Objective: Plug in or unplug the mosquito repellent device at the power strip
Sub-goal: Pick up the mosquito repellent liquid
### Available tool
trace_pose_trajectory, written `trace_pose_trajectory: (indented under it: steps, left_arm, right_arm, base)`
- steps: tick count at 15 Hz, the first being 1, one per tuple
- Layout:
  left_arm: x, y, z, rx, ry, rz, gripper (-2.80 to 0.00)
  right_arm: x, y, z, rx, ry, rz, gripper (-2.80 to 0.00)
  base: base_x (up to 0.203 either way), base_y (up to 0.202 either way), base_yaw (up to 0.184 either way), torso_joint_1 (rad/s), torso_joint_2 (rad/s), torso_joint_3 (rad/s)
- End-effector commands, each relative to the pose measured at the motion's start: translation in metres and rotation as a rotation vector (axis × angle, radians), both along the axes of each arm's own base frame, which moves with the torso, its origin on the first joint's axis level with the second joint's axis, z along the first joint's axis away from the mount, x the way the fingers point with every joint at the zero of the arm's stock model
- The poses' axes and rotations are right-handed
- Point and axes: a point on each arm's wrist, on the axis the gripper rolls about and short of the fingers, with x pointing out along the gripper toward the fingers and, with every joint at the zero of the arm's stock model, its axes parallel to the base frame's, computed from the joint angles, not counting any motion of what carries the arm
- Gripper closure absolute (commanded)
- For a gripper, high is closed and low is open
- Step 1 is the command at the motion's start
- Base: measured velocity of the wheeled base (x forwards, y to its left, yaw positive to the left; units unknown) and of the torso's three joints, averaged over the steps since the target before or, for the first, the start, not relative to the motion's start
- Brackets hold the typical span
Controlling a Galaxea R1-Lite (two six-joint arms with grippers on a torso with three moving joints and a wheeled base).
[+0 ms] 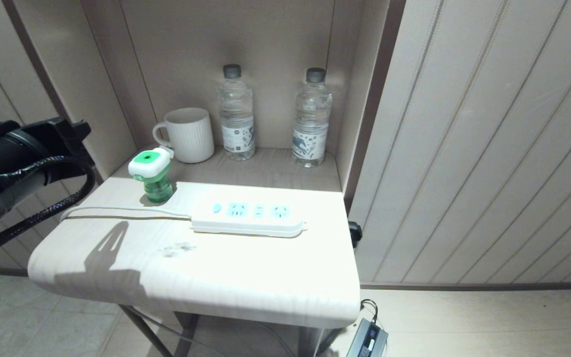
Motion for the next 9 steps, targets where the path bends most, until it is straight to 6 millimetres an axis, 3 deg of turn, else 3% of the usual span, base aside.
trace_pose_trajectory:
  steps: [1, 2, 3, 6, 9]
  left_arm:
    - [-0.003, 0.002, -0.01, 0.01, 0.024, -0.002, 0.0]
    - [-0.002, 0.001, -0.018, 0.018, 0.038, -0.006, 0.0]
    - [0.002, -0.001, -0.028, 0.027, 0.048, -0.008, -2.8]
    - [0.032, -0.015, -0.05, 0.045, -0.009, 0.008, -2.8]
    - [0.064, -0.003, -0.048, 0.075, -0.122, 0.056, -2.8]
  right_arm:
    - [0.0, 0.0, 0.0, 0.0, -0.001, 0.001, 0.0]
    - [0.0, 0.0, 0.0, 0.0, 0.0, 0.001, 0.0]
    - [0.0, 0.0, 0.0, 0.0, -0.001, 0.001, 0.0]
    - [0.0, 0.0, 0.0, 0.0, -0.001, 0.001, 0.0]
    - [0.0, 0.0, 0.0, 0.0, -0.001, 0.001, 0.0]
  base:
    - [0.0, 0.0, 0.0, 0.0, 0.0, 0.0]
    - [0.0, 0.0, 0.0, 0.0, 0.0, 0.0]
    - [0.0, 0.0, 0.0, 0.0, 0.0, 0.0]
    - [0.0, 0.0, 0.0, 0.0, 0.0, 0.0]
    - [0.0, 0.0, 0.0, 0.0, 0.0, 0.0]
